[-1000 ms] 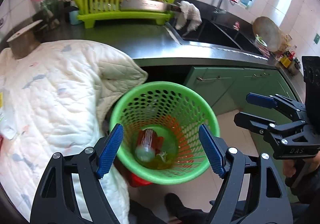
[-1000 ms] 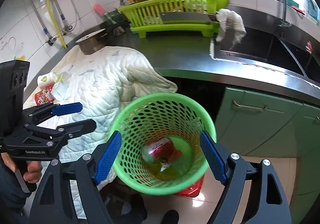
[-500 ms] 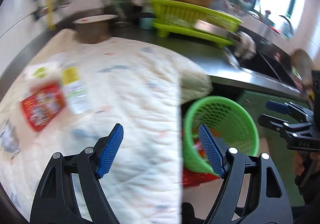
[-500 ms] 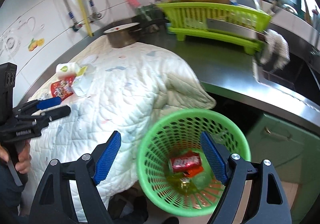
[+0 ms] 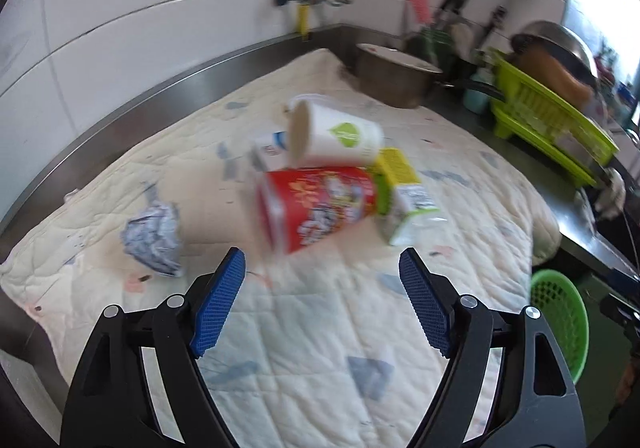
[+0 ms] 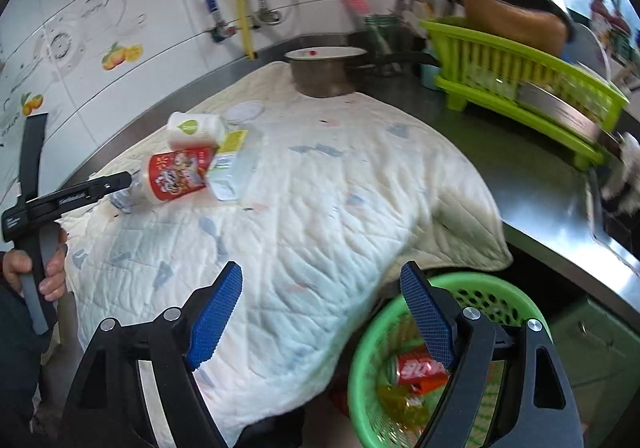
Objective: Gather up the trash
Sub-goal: 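Return to the mat and grasp the red plastic cup with the left gripper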
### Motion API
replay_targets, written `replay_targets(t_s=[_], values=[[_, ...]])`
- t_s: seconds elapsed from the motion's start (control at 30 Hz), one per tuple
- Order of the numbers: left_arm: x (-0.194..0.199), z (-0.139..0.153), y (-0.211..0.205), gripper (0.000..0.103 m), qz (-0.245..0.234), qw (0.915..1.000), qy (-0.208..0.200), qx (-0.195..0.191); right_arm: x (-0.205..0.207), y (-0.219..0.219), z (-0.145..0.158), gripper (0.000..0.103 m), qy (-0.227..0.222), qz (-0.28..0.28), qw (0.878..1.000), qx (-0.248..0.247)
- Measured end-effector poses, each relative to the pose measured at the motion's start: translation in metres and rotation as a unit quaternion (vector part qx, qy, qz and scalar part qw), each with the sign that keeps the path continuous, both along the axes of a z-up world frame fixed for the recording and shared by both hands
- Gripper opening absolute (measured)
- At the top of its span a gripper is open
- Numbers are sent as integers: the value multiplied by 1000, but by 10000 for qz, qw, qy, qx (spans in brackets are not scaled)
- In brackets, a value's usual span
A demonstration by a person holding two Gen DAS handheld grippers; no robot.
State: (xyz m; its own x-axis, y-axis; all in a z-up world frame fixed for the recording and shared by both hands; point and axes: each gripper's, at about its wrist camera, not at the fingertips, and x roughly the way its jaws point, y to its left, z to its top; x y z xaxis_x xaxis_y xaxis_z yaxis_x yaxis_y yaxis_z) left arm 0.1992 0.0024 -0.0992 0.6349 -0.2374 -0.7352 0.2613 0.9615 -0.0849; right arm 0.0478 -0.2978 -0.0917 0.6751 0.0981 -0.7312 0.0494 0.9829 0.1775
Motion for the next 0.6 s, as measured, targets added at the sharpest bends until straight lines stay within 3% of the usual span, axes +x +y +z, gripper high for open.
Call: replay_targets(t_s=[0.1, 0.3, 0.37, 0.6], values=[[17, -10, 15, 79, 209, 9996, 156, -140, 14, 14, 1, 78, -5, 154, 9999, -17], [43, -32, 17, 75, 119, 9975, 447, -529, 43, 39, 0, 78, 49, 471, 9988, -126], [50, -40, 15, 66, 36, 9961, 549, -693, 54, 46, 0, 78, 62, 565, 9983, -157], [66, -58, 8, 51, -147, 9907, 736, -1132, 87, 64, 0, 78, 86, 789, 9965, -263]])
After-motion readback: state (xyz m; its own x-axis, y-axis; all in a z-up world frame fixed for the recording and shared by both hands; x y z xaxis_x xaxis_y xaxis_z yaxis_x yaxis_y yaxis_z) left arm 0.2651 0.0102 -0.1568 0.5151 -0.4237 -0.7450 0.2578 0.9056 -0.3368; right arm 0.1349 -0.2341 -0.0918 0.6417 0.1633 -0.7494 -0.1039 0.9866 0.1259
